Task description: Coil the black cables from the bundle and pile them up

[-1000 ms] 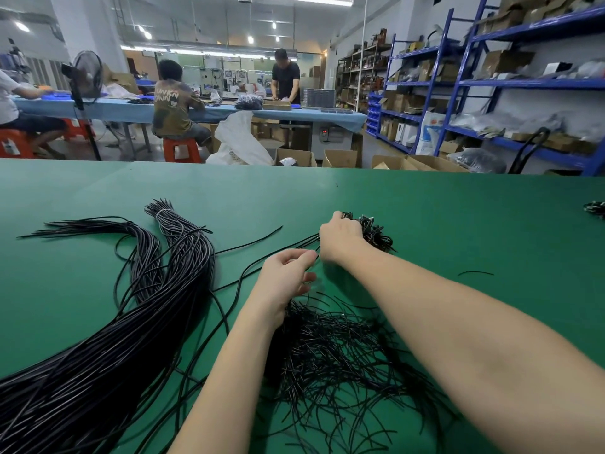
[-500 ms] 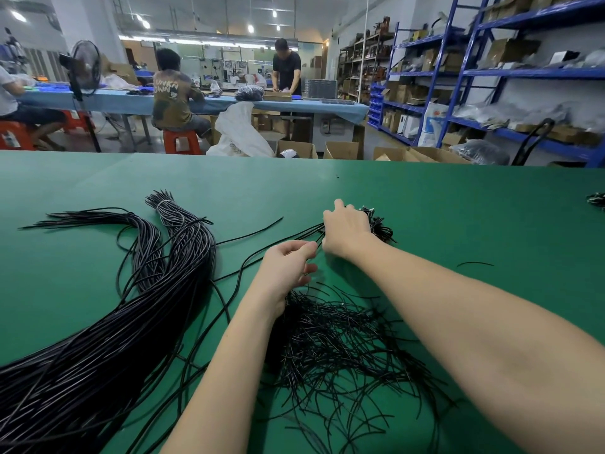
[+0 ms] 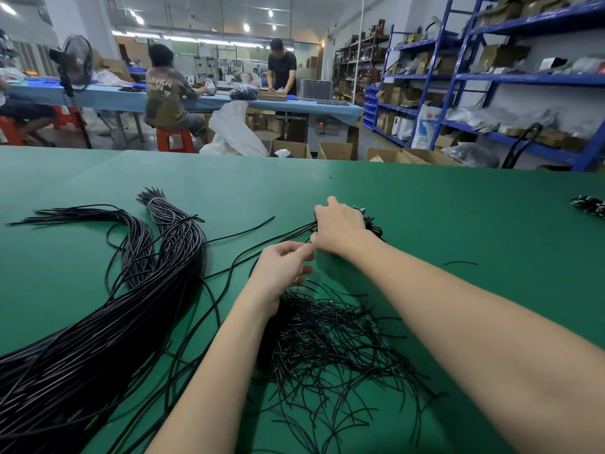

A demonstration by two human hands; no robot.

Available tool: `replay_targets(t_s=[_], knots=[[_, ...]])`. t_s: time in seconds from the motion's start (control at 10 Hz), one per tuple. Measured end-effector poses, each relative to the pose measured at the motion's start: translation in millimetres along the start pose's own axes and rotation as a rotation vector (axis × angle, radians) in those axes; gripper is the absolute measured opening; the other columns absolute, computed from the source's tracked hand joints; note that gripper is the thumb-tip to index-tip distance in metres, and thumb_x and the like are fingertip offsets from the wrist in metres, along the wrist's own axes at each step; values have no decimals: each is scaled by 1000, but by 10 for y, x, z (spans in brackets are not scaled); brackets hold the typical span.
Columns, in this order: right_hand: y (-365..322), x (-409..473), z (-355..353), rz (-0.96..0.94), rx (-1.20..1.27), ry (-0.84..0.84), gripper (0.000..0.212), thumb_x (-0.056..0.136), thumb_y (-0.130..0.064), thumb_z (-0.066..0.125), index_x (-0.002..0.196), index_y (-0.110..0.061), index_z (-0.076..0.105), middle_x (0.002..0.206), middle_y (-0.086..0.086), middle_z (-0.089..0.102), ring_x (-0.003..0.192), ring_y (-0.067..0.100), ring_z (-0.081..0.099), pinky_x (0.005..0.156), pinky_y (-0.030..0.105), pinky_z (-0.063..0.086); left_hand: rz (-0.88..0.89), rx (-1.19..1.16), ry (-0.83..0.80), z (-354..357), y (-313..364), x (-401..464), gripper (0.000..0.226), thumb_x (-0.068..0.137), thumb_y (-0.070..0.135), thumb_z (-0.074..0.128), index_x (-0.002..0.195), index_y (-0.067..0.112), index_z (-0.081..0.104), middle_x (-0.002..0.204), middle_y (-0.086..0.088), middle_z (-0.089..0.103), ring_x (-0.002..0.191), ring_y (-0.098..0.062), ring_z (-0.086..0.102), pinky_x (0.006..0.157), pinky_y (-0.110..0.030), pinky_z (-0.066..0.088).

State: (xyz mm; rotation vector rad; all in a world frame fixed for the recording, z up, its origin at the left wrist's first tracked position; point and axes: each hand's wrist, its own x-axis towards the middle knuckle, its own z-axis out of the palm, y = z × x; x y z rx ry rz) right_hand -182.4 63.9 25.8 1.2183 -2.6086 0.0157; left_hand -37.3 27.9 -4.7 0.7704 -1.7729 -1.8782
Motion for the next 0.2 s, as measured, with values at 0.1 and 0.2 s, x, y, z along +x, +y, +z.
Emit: replay_targets(t_s=[0.1,0.2], knots=[[73,-114,-133,11,120,-34,41,89,-36,62,127,-20,60,127,8,57,114,32,60,86,37,44,41,33,-4,59,-14,-28,19,94,29,65,91,12,74,86,4,73,73,-10,68,70,-26,53],[170,-255,-197,52,296,-85,30,88,-38,62,115,-28,67,118,0,68,110,26,63,86,34,47,126,41,11,100,-5,-62,36,99,39,56,71,17,64,66,8,64,64,-11,62,63,-24,48]])
